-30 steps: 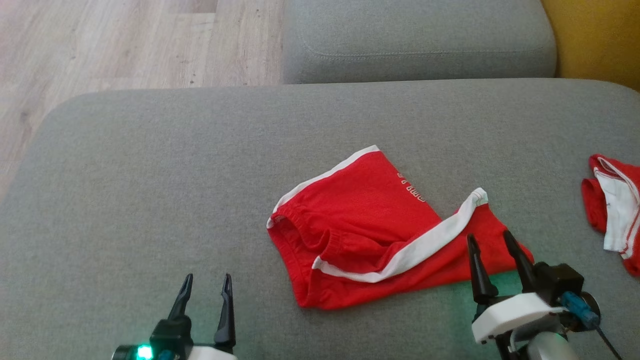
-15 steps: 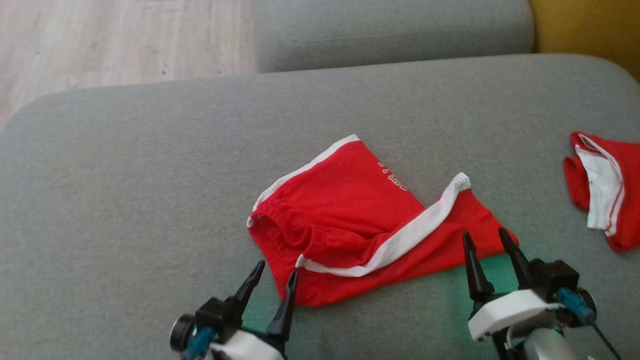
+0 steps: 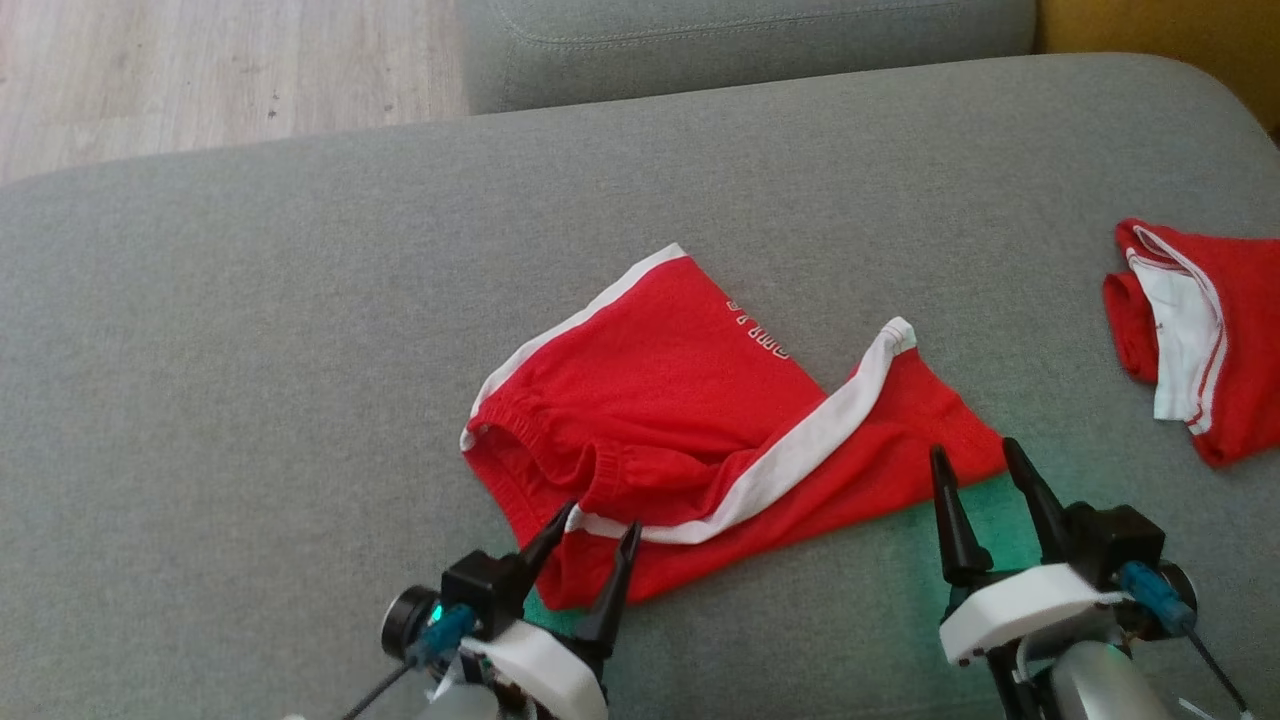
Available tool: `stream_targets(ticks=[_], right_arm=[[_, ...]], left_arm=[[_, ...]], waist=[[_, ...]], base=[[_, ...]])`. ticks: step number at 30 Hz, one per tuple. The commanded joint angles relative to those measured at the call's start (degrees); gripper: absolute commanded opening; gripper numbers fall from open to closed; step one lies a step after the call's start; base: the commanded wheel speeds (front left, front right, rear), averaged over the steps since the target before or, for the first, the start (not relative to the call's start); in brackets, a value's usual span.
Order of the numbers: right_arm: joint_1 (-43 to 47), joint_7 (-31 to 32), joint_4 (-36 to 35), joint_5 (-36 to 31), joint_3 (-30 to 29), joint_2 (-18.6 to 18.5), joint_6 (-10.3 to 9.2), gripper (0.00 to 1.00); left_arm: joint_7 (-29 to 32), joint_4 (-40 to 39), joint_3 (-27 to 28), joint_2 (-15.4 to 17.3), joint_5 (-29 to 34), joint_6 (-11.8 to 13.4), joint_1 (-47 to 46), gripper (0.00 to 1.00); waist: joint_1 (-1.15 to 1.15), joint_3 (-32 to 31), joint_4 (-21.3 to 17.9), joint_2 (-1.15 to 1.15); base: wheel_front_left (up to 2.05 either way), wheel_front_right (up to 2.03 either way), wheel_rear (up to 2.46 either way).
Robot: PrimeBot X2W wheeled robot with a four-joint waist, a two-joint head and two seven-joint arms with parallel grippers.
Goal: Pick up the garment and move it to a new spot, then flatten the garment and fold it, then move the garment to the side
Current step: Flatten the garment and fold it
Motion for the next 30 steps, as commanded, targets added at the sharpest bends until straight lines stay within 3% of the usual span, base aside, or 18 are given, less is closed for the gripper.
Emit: stream_targets(ticks=[1, 7, 9, 11, 23, 25, 26, 27, 30], right_arm=[[-2.28, -0.37, -1.65, -0.34, 1.60, -0.28, 0.01, 1.00], [-2.40, -0.37, -1.49, -0.18, 2.15, -0.28, 0.01, 1.00], [-2.39, -0.37, -1.46, -0.11, 2.20, -0.28, 0.01, 1.00], [-2.40, -0.37, -1.35, -0.03, 2.27, -0.28, 0.01, 1.00], [-3.05, -0.37, -0.98, 0.18, 2.62, -0.28, 0.01, 1.00], [-3.04, -0.37, -0.89, 0.22, 2.46, -0.28, 0.01, 1.00], [-3.03, -0.37, -0.86, 0.24, 2.37, -0.28, 0.01, 1.00], [-3.02, -0.37, -0.83, 0.27, 2.29, -0.28, 0.01, 1.00], [-2.90, -0.37, -0.67, 0.43, 1.81, -0.28, 0.01, 1.00]], left_arm=[[-0.71, -1.29, 1.02, 0.80, -0.59, -0.32, -2.90, 1.00], [-0.71, -0.75, -0.52, 1.62, -1.68, -0.32, -3.82, 1.00], [-0.71, -0.33, -1.15, 1.88, -2.02, -0.32, -4.03, 0.92], [-0.71, 0.24, -1.89, 2.06, -2.48, -0.32, -4.18, 1.00], [-0.71, 1.30, -2.41, 2.20, -2.63, -0.33, -5.65, 1.00], [-0.71, 1.54, -2.30, 2.24, -2.62, -0.33, -5.94, 0.52], [-0.71, 1.63, -2.18, 2.27, -2.57, -0.33, -6.06, 0.35], [-0.71, 1.70, -2.05, 2.32, -2.53, -0.33, -6.13, 0.00], [-0.71, 1.53, -1.58, 2.51, -2.38, -0.33, -5.94, 0.00]], waist=[[-0.01, 0.08, 0.07, 0.00], [-0.01, 0.24, 0.07, 0.00], [-0.01, 0.30, 0.11, 0.00], [-0.01, 0.36, 0.12, 0.00], [-0.01, 0.84, -0.40, 0.00], [-0.01, 0.96, -0.44, 0.00], [-0.01, 1.01, -0.44, 0.00], [-0.01, 1.05, -0.41, 0.00], [-0.01, 1.09, -0.03, 0.00]], base=[[0.00, 0.00, 0.00], [0.00, 0.00, 0.00], [0.00, 0.00, 0.00], [0.00, 0.00, 0.00], [0.00, 0.00, 0.00], [0.00, 0.00, 0.00], [0.00, 0.00, 0.00], [0.00, 0.00, 0.00], [0.00, 0.00, 0.00]])
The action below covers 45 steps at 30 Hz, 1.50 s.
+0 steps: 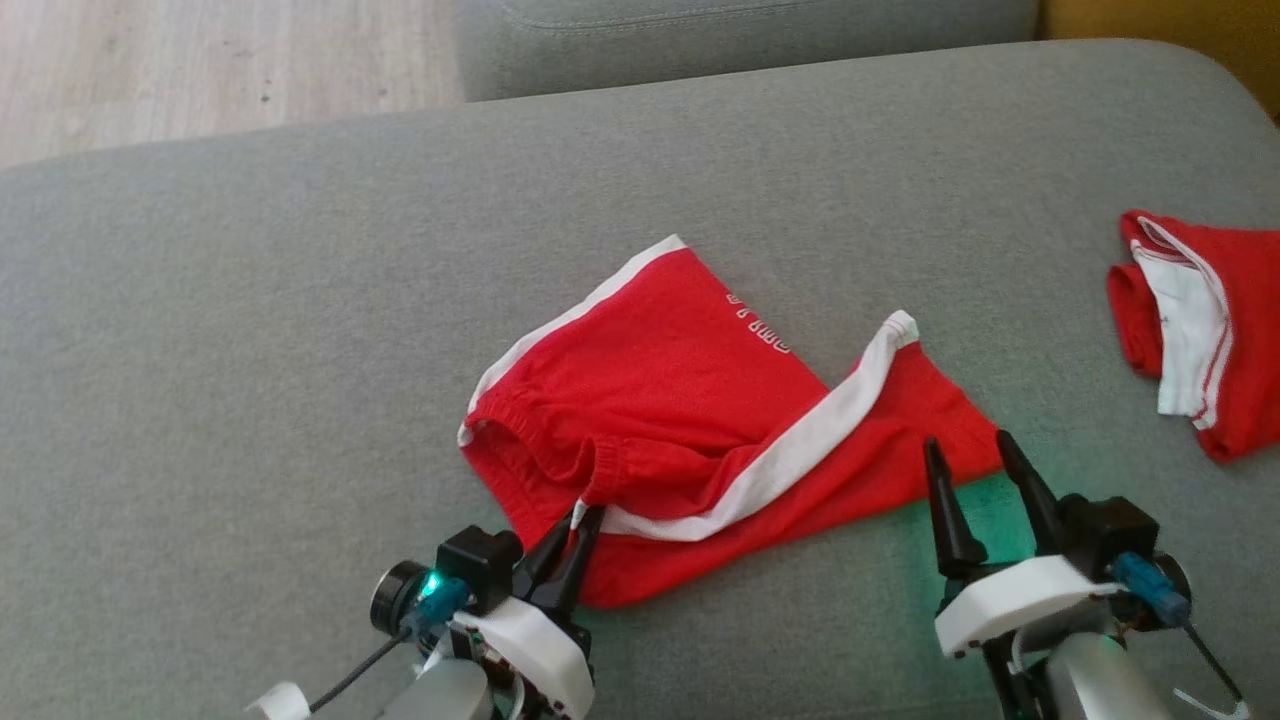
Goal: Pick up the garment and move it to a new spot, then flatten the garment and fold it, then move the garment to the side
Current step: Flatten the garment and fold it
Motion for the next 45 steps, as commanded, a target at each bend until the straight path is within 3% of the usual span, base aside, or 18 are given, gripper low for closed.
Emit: stream_targets(ticks=[1, 7, 13, 24, 45], right_arm=[[-1.75, -0.37, -1.47, 0.40, 0.71, -0.28, 0.01, 1.00], [-1.70, -0.37, -1.74, 1.52, -0.05, -0.28, 0.01, 1.00], [-3.11, -0.37, -0.47, 3.44, -0.45, -0.28, 0.01, 1.00], [-5.44, -0.37, 4.17, 9.50, 7.28, -0.68, 0.01, 1.00], [-10.92, -0.37, 8.08, 26.67, 22.59, -7.41, 0.01, 1.00]], left_arm=[[-0.71, -1.54, 2.23, 0.87, 0.14, -0.33, -1.59, 0.00], [-0.71, -3.02, 4.33, 1.12, 0.09, -0.33, -0.06, 0.00], [-0.71, -7.05, 12.37, 1.90, 2.54, 0.03, 3.40, 0.00], [-0.71, -8.78, 21.45, 1.59, 7.31, -0.07, 7.34, 0.00], [-0.71, -7.97, 24.00, -0.79, 9.77, -0.32, 7.15, 0.00]], waist=[[0.00, 0.01, 0.50, 0.00], [0.00, -0.58, 3.73, 0.00], [0.00, -1.20, 7.18, 0.00], [0.00, -0.57, 8.39, 0.00], [0.00, 0.59, 9.01, 0.00]], base=[[0.00, 0.00, 0.00], [0.00, 0.00, 0.00], [0.00, 0.00, 0.00], [0.00, 0.00, 0.00], [0.00, 0.00, 0.00]])
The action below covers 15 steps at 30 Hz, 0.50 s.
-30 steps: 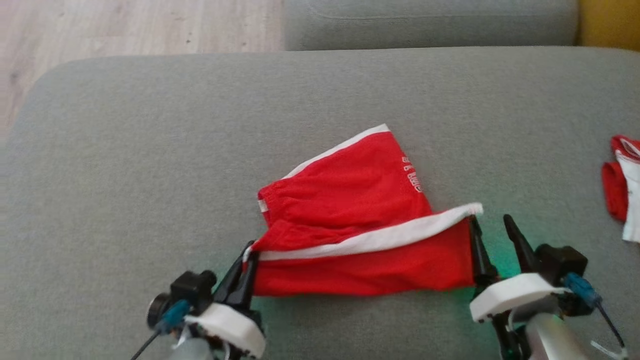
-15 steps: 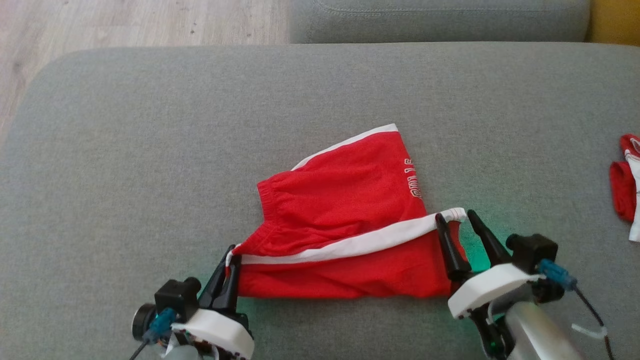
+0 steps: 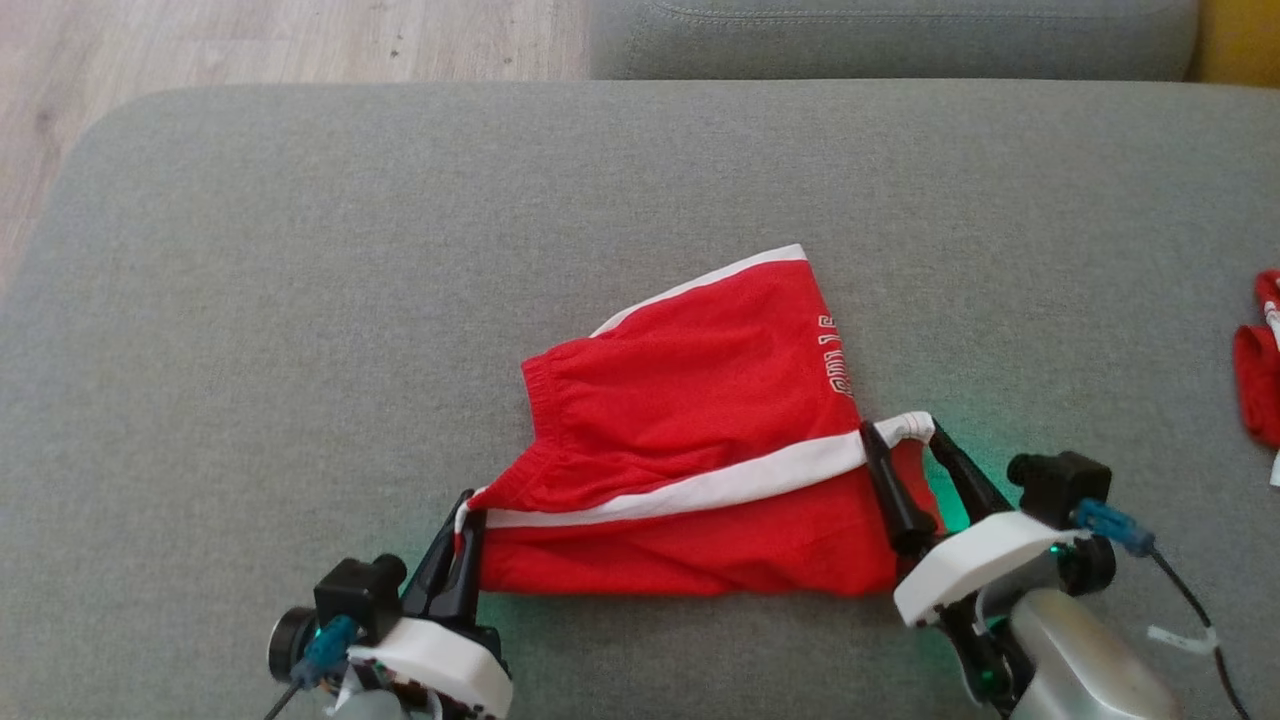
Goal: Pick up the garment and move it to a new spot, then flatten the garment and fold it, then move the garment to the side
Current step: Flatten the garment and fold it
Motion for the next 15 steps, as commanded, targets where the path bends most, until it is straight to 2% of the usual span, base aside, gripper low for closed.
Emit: stream_targets(ticks=[1, 7, 9, 10, 12, 13, 15], right_arm=[[-1.70, -0.37, -1.50, 1.11, 1.58, -0.62, 0.01, 1.00], [-1.88, -0.37, -1.49, 3.99, 4.00, -1.59, 0.01, 1.00], [-2.01, -0.37, -1.34, 5.23, 4.65, -1.79, 0.01, 0.71], [-2.18, -0.37, -1.35, 5.60, 4.81, -1.92, 0.01, 0.49], [-2.41, -0.37, -1.44, 6.31, 4.53, -1.91, 0.01, 0.26], [-2.51, -0.37, -1.34, 6.50, 4.46, -1.84, 0.01, 0.03], [-2.67, -0.37, -1.03, 6.55, 4.35, -1.68, 0.01, 0.00]], left_arm=[[-0.71, -1.29, 2.06, 0.19, 0.07, 0.10, -1.95, 0.00], [-0.71, -1.18, 1.87, 0.19, -0.09, 0.09, -1.76, 0.00], [-0.71, -1.15, 1.81, 0.21, -0.10, 0.09, -1.78, 0.00], [-0.71, -1.15, 1.76, 0.22, -0.09, 0.09, -1.80, 0.00], [-0.71, -1.13, 1.71, 0.29, -0.11, 0.09, -1.86, 0.00], [-0.71, -1.11, 1.66, 0.33, -0.11, 0.09, -1.90, 0.00], [-0.71, -1.02, 1.44, 0.41, -0.18, 0.09, -1.99, 0.00]], waist=[[0.00, -0.02, 0.03, 0.00], [0.00, -0.20, 0.00, 0.00], [0.00, -0.23, 0.00, 0.00], [0.00, -0.24, 0.02, 0.00], [0.00, -0.33, 0.05, 0.00], [0.00, -0.34, 0.09, 0.00], [0.00, -0.52, 0.26, 0.00]], base=[[0.00, 0.00, 0.00], [0.00, 0.00, 0.00], [0.00, 0.00, 0.00], [0.00, 0.00, 0.00], [0.00, 0.00, 0.00], [0.00, 0.00, 0.00], [0.00, 0.00, 0.00]])
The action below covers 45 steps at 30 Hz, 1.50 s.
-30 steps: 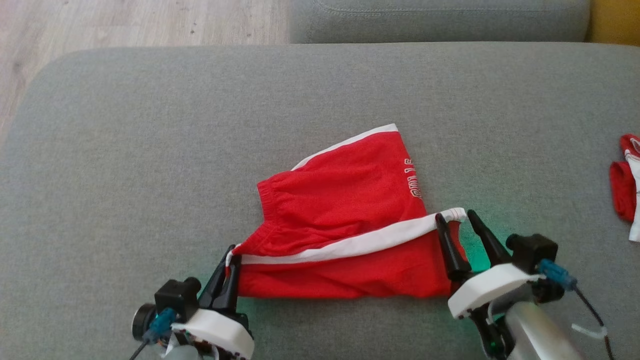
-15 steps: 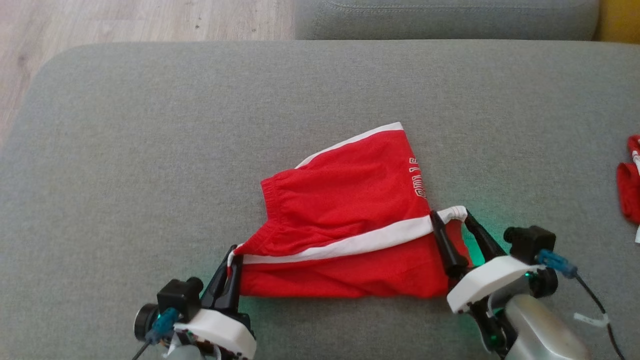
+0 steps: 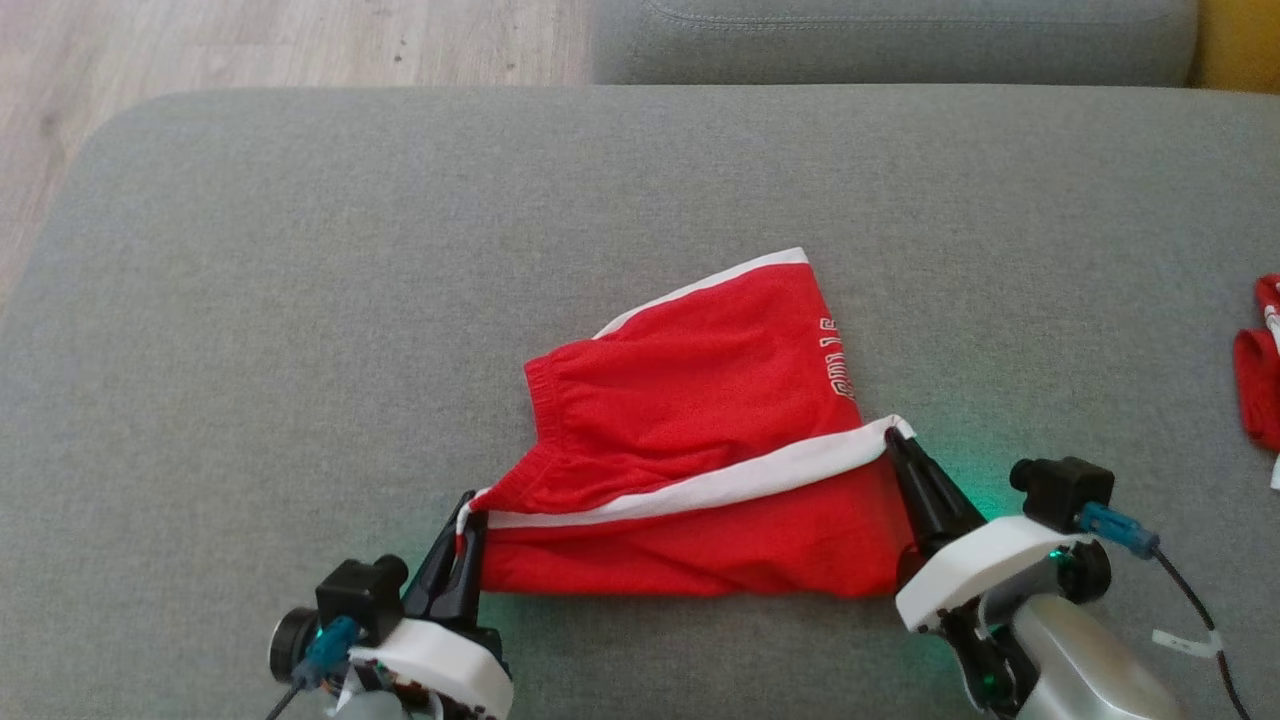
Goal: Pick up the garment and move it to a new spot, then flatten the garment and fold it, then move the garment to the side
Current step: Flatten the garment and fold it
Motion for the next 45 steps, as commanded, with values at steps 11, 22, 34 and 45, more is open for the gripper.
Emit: stream_targets(ticks=[11, 22, 34, 45], right_arm=[[-2.13, -0.37, -10.36, -3.40, -7.51, 1.37, 0.01, 0.00], [-12.24, -0.37, -26.53, -3.09, -12.69, -3.59, 0.01, 0.00], [-35.90, 0.99, -16.80, -6.74, -9.98, -3.21, 0.01, 0.00], [-47.52, -0.35, -12.22, -17.85, -19.76, 2.80, 0.01, 0.00]], left_arm=[[-0.71, -7.93, 3.21, 4.15, -1.27, 0.09, -5.44, 0.00], [2.81, -15.70, 1.63, 12.69, -11.47, 0.09, -25.83, 0.00], [8.43, -6.40, 0.37, 9.41, -19.68, 0.10, -46.80, 0.00], [-0.58, 1.63, 0.89, 4.58, -21.49, 0.09, -59.58, 0.00]], waist=[[0.00, -5.59, -1.27, 0.00], [0.00, -8.20, -5.12, 0.00], [0.00, 5.46, -7.59, 0.00], [0.00, 11.11, -9.02, 0.00]], base=[[0.00, 0.00, 0.00], [0.00, 0.00, 0.00], [0.00, 0.00, 0.00], [0.00, 0.00, 0.00]])
